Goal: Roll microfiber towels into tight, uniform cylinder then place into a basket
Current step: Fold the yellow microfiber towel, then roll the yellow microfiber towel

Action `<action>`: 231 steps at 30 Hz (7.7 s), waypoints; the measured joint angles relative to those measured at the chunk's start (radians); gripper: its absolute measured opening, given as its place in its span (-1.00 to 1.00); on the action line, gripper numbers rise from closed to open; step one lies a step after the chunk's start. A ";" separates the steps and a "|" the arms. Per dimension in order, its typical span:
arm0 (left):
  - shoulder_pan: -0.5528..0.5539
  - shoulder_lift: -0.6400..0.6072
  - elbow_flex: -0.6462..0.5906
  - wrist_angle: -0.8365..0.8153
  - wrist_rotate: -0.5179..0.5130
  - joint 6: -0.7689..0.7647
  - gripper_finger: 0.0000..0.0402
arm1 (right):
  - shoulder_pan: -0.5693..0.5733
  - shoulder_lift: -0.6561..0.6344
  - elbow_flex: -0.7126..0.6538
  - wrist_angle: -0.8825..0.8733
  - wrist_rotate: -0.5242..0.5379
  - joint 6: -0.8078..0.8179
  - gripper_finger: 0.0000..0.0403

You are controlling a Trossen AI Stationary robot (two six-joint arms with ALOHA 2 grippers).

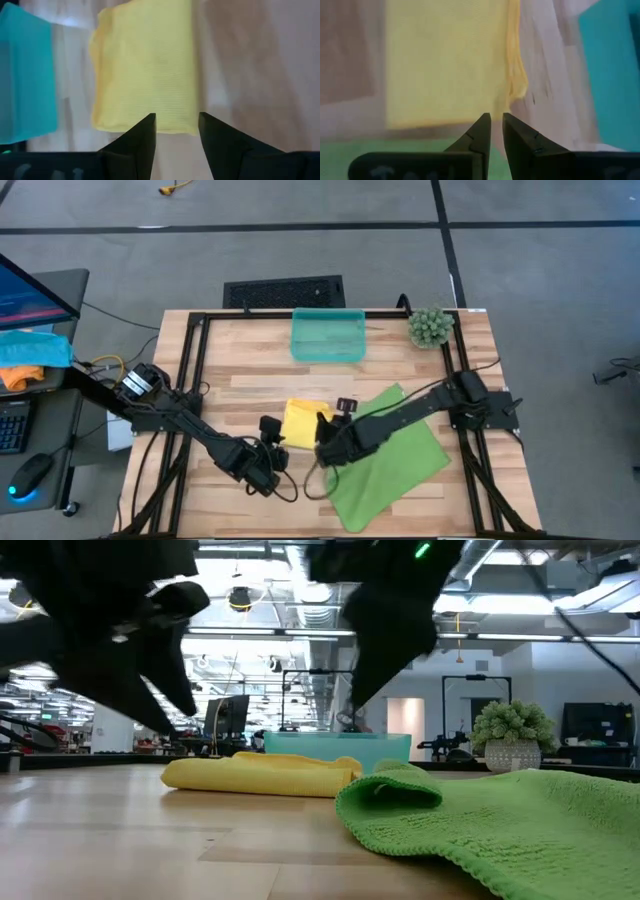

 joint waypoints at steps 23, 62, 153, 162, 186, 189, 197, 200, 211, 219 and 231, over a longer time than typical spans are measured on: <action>0.115 -0.042 -0.151 0.373 0.098 0.197 -0.29 | 0.236 -0.160 -0.004 -0.286 0.292 0.191 -0.65; -0.057 -0.077 -0.129 0.199 0.078 -0.389 -0.30 | 0.269 -0.159 -0.004 -0.332 0.265 0.238 -0.65; -0.114 -0.077 -0.165 0.259 0.053 -0.222 0.13 | 0.062 0.008 -0.300 0.754 -0.181 -0.446 -0.11; -0.091 -0.077 -0.211 0.282 0.080 -0.204 0.13 | 0.044 0.005 -0.299 0.749 -0.198 -0.424 -0.13; -0.044 -0.082 -0.372 0.498 0.084 -0.203 0.13 | 0.003 0.097 -0.296 0.797 -0.252 -0.375 -0.15; -0.043 -0.082 -0.373 0.504 0.090 -0.211 0.10 | 0.001 0.099 -0.293 0.794 -0.256 -0.358 -0.23; -0.043 -0.079 -0.373 0.521 0.132 -0.214 -0.38 | -0.001 0.103 -0.275 0.792 -0.269 -0.357 -0.64; -0.044 -0.079 -0.373 0.524 0.149 -0.213 -0.62 | -0.001 0.103 -0.275 0.792 -0.272 -0.357 -0.76; -0.042 -0.077 -0.334 0.528 0.287 -0.350 -0.91 | -0.007 0.095 -0.254 0.776 -0.367 -0.328 -0.92; -0.043 -0.075 -0.279 0.490 0.440 -0.449 -0.93 | 0.008 0.098 -0.177 0.682 -0.545 -0.269 -0.94; -0.043 -0.075 -0.202 0.324 0.502 -0.635 -0.93 | 0.016 0.096 -0.119 0.652 -0.615 -0.226 -0.94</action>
